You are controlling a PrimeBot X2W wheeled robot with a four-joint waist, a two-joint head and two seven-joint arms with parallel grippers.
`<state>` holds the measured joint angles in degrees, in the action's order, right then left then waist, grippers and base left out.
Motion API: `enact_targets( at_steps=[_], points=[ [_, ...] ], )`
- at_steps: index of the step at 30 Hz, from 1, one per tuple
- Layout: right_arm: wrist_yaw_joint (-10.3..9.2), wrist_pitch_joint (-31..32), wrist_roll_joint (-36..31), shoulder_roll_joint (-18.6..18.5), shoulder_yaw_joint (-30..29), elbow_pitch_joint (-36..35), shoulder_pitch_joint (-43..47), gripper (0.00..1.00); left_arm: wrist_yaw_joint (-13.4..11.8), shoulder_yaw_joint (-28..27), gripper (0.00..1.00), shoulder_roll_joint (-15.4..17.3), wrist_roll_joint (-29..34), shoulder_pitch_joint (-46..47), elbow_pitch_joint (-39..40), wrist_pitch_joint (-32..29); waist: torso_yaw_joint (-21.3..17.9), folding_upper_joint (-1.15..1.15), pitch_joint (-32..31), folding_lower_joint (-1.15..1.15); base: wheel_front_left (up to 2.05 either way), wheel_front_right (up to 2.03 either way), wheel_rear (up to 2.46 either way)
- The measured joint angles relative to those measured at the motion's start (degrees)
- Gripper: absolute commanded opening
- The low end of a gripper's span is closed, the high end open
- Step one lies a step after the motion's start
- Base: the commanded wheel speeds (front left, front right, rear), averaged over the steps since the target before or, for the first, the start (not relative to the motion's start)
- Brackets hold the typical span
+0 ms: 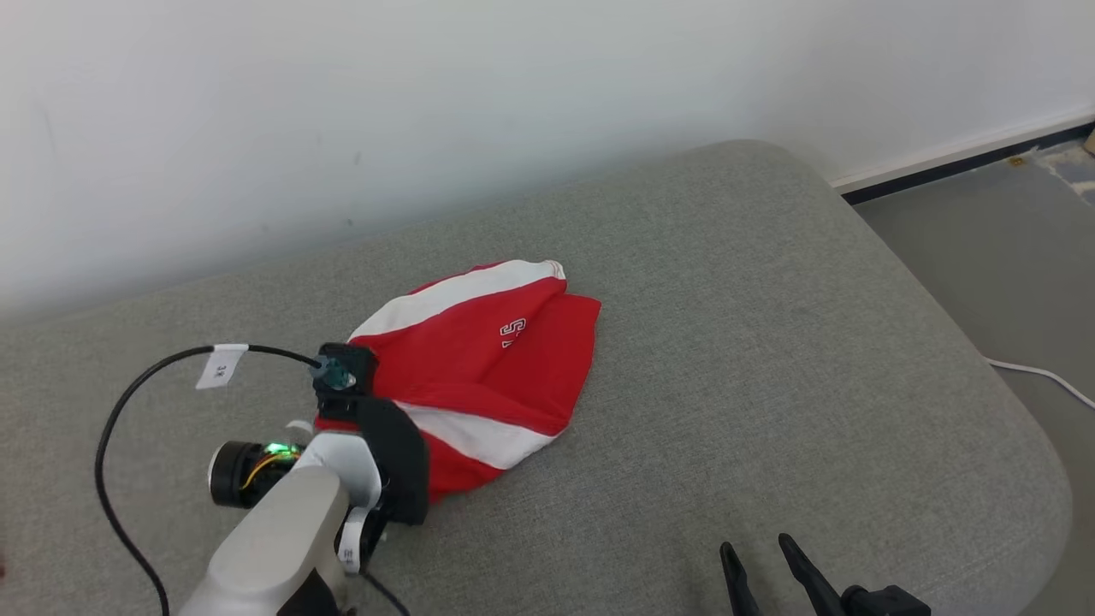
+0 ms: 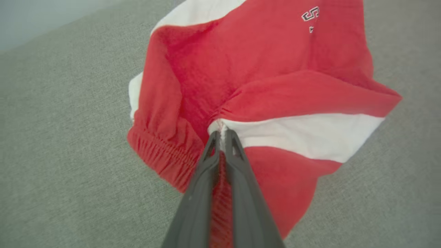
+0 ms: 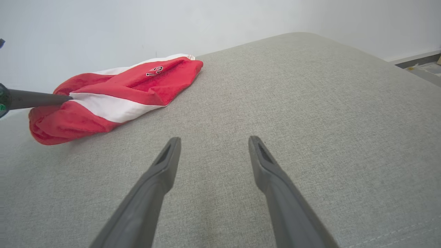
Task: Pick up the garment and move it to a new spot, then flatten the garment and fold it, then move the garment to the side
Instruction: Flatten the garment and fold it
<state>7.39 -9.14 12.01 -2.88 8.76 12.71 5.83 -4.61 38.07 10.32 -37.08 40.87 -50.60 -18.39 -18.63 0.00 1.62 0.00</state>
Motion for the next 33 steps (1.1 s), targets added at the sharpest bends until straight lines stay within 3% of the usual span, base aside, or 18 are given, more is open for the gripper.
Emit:
enact_targets(
  at_steps=[9, 15, 21, 24, 25, 26, 33],
  points=[
    [0.0, 0.12, -0.21, 0.01, 0.07, 0.01, -0.07, 1.0, 3.49, -5.69, 0.0, -5.5, -4.12, 3.04, 13.94, 20.76, 1.27, 0.0, -0.73, 0.0, 0.0, 0.0, 0.0],
    [0.0, 0.32, -0.21, 0.01, -0.01, 0.02, 0.07, 1.0, 2.53, -6.49, 0.0, -7.13, -6.22, 6.48, 25.94, 27.42, 1.78, -0.01, -1.79, 0.0, 0.0, 0.0, 0.0],
    [0.0, 0.07, 0.05, 0.01, -0.15, -0.19, 0.54, 1.0, -3.65, -2.47, 0.0, -6.71, -8.02, 2.48, 27.33, 18.31, 3.58, 0.0, -2.29, 0.0, 0.0, 0.0, 0.0],
    [0.0, -0.01, 0.27, 0.0, -0.05, -0.22, 0.61, 1.0, -6.8, -1.85, 0.0, -2.8, -8.4, -3.73, 22.95, 14.08, 4.86, 0.0, -2.31, 0.0, 0.0, 0.0, 0.0],
    [0.0, -0.01, 0.27, 0.0, -0.05, -0.22, 0.61, 1.0, -6.8, -1.85, 0.0, -2.8, -8.4, -3.73, 22.95, 14.08, 4.86, 0.0, -2.31, 0.0, 0.0, 0.0, 0.0],
    [0.0, -0.04, 0.43, 0.01, 0.03, -0.22, 0.6, 1.0, -8.08, -1.98, 0.0, -0.49, -9.09, -7.75, 19.33, 12.3, 5.71, 0.0, -2.29, 0.0, 0.0, 0.0, 0.0],
    [0.0, 0.07, 0.38, 0.01, 0.54, -0.07, 0.18, 1.0, -8.54, -1.86, 0.0, 0.04, -10.28, -11.45, 10.47, 10.92, 8.13, 0.0, -2.34, 0.0, 0.0, 0.0, 0.0]
  ],
)
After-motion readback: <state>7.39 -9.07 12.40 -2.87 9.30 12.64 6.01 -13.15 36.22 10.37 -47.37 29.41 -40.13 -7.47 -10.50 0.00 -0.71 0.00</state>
